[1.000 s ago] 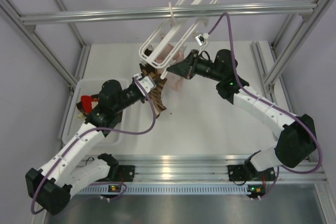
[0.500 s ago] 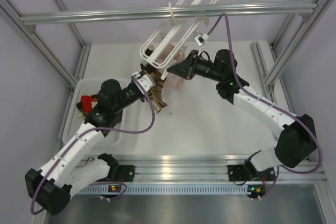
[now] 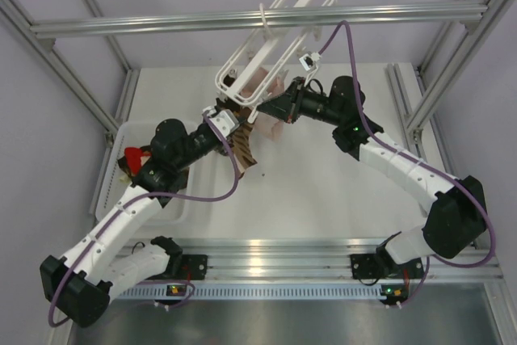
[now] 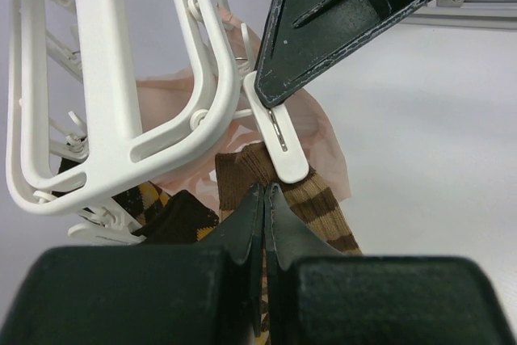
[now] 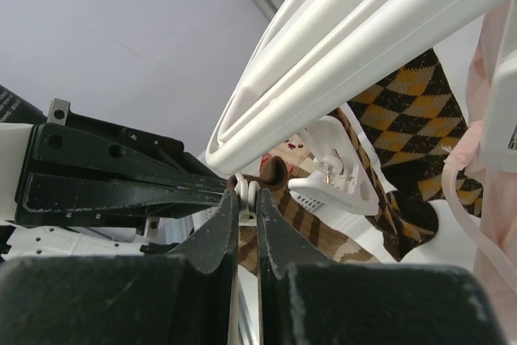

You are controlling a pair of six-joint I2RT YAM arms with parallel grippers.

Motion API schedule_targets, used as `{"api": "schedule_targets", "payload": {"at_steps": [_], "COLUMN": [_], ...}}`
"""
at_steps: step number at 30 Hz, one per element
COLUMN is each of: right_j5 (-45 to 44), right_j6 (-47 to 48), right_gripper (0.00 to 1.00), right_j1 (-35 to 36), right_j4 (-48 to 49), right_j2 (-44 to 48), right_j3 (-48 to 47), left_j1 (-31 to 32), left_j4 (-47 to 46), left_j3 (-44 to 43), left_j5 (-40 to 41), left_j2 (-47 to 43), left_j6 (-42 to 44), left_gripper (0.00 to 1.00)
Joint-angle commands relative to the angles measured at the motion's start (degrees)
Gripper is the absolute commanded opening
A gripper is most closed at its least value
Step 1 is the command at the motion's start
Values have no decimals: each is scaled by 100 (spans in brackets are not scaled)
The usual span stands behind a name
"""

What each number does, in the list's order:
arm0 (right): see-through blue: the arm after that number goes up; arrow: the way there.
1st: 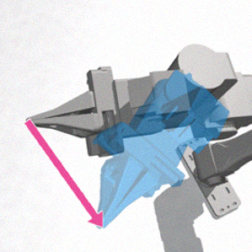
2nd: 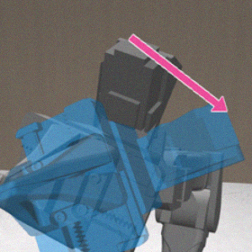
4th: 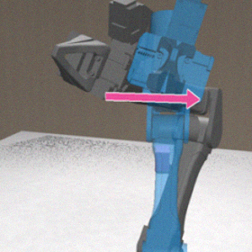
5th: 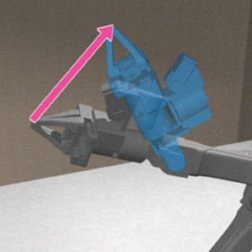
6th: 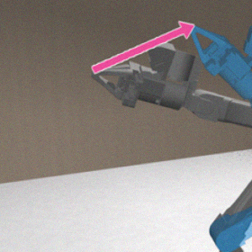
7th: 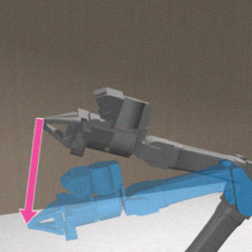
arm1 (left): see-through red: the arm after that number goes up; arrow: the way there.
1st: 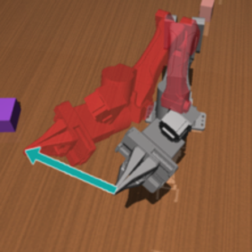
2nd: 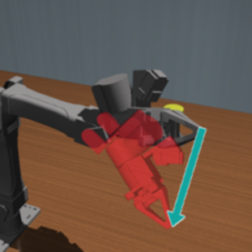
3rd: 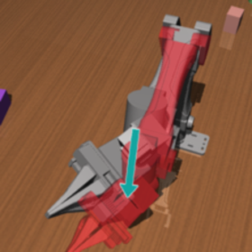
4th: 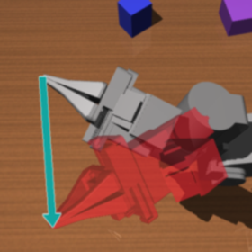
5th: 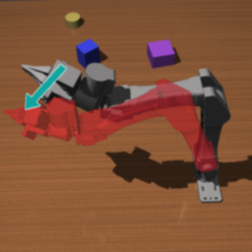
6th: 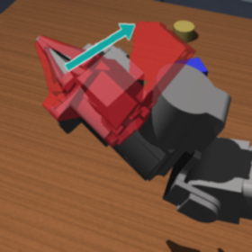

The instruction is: Clip the socks to the hanger

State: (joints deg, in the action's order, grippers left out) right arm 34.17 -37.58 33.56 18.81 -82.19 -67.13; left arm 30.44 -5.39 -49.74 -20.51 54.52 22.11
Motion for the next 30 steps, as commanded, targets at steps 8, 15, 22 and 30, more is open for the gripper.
{"api": "schedule_targets", "payload": {"at_steps": [8, 15, 22, 30], "right_j5": [63, 81, 107, 134], "right_j6": [-56, -100, -214, -320], "right_gripper": [0, 14, 29, 56], "right_j1": [-51, -51, -51, -78], "right_j4": [44, 26, 114, 132], "right_j2": [2, -16, -7, 28], "right_j3": [-125, -142, -142, -151], "left_j1": [15, 15, 15, 15], "left_j4": [-436, -490, -489, -516], "left_j3": [-221, -212, -203, -203], "left_j5": [-216, -190, -67, 30], "left_j2": [41, -12, -12, 15], "left_j6": [-163, -277, -312, -400], "left_gripper": [0, 0, 0, 0]}}
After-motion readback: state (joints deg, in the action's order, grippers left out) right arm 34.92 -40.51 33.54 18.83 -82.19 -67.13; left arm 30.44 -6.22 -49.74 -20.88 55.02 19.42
